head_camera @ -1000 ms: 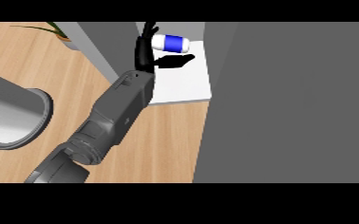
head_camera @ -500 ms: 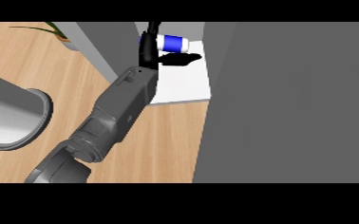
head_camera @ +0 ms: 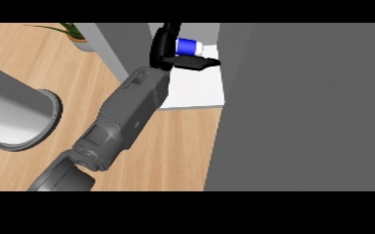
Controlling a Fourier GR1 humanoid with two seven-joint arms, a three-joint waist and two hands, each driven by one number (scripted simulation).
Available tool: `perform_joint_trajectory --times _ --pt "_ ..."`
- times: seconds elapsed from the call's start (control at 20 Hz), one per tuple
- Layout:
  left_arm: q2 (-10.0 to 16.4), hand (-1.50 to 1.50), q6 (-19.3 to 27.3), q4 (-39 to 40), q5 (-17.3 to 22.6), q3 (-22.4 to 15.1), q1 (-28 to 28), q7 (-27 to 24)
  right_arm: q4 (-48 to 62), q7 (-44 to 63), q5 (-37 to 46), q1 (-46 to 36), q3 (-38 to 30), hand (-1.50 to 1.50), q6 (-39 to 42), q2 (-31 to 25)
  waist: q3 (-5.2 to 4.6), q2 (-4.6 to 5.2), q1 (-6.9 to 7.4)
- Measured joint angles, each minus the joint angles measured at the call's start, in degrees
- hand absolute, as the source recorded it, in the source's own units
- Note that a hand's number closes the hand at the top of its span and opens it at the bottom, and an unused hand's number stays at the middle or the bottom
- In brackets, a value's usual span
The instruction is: Pick up the bottled water, place it into the cabinet and close the cabinet
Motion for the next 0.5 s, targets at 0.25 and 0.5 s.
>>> perform_joint_trajectory --times 0.25,0.5 --pt "-0.02 -1.50 -1.37 -7.69 2.39 -2.40 5.66 1.10 -0.18 -0.72 0.23 1.43 0.03 -1.50 0.17 -0.24 0.02 -0.56 1.08" --pt "-0.03 1.50 -0.58 -18.06 2.88 -5.52 13.04 4.11 -0.33 -0.95 0.76 2.76 1.69 -1.50 -0.68 -0.28 0.02 -0.96 2.41"
